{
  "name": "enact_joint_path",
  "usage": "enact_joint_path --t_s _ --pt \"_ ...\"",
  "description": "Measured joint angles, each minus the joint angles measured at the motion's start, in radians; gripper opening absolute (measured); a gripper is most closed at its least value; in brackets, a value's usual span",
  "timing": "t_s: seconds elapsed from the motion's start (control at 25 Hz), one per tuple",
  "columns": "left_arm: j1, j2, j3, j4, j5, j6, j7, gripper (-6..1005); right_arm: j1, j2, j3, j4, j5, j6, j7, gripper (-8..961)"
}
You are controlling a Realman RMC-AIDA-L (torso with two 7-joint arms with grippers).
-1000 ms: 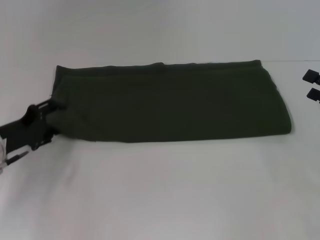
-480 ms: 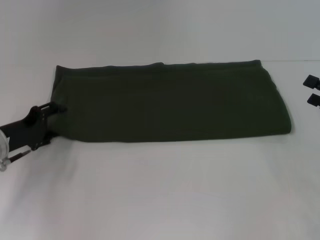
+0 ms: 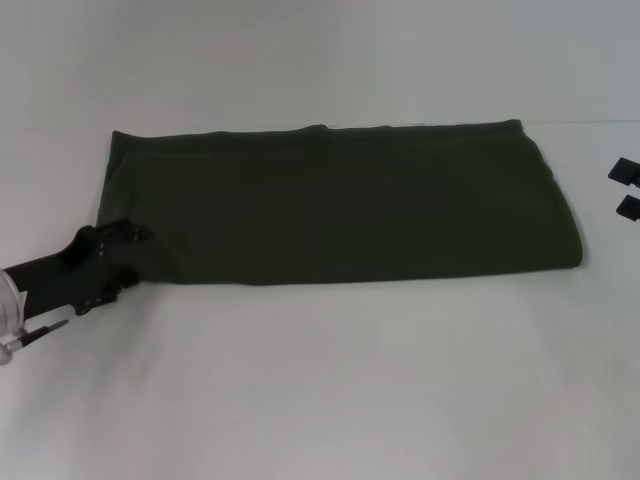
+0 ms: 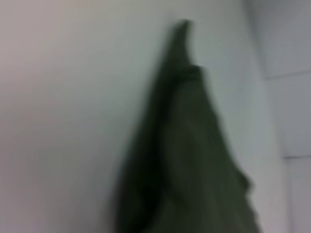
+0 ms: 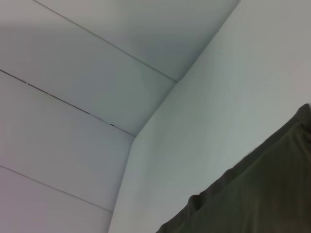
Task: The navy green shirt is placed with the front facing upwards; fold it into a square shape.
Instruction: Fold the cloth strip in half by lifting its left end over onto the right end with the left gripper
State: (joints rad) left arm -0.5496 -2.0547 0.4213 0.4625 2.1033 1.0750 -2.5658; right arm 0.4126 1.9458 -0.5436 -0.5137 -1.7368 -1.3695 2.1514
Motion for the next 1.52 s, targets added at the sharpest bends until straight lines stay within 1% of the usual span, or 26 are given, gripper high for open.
enact_joint_path --t_s 0.2,0.28,0.44,0.52,0.6,0.64,0.72,0.88,1.0,1.2,1.32,1.52 --pt "-0.018 0.003 0.017 0.000 0.019 -0.055 -0.021 763 -0.004 -0.002 0.008 0.000 0.003 -0.005 0.003 852" --pt "-0.039 0.004 0.022 -0.002 0.020 -0.098 -0.027 764 -0.005 -0.002 0.011 0.000 0.002 -0.006 0.003 852" --pt "-0.053 0.002 0.025 0.001 0.015 -0.136 -0.033 764 -0.006 -0.002 0.011 0.000 0.002 -0.006 0.002 852" --pt "-0.054 -0.004 0.019 0.018 0.000 -0.130 -0.009 763 -0.006 -0.002 0.011 0.000 0.002 -0.006 0.002 852" --pt "-0.052 -0.010 0.015 0.038 -0.039 -0.083 0.055 763 -0.006 -0.002 0.011 0.000 0.004 -0.007 0.002 852" --pt "-0.049 -0.012 0.015 0.044 -0.065 -0.052 0.093 763 -0.006 -0.002 0.011 0.000 0.004 -0.007 0.001 852" --pt "-0.045 -0.012 0.021 0.039 -0.084 -0.036 0.119 763 -0.006 -0.002 0.011 0.000 0.004 -0.006 0.001 852" --pt "-0.047 -0.001 0.046 0.003 0.014 -0.093 0.014 762 -0.007 -0.001 0.012 0.000 0.003 -0.001 0.000 852" --pt "-0.046 0.000 0.046 0.008 0.064 -0.096 -0.044 762 -0.007 -0.002 0.013 0.000 0.003 -0.001 -0.001 852" --pt "-0.042 0.002 0.044 0.013 0.091 -0.088 -0.089 761 -0.008 -0.003 0.015 0.000 0.002 -0.001 -0.001 852" --pt "-0.048 0.002 0.040 0.015 0.087 -0.125 -0.093 761 -0.008 -0.004 0.017 0.000 0.002 0.000 -0.001 852" --pt "-0.075 0.000 0.039 0.009 0.076 -0.182 -0.090 764 -0.009 -0.004 0.023 0.000 0.000 -0.003 -0.001 852"
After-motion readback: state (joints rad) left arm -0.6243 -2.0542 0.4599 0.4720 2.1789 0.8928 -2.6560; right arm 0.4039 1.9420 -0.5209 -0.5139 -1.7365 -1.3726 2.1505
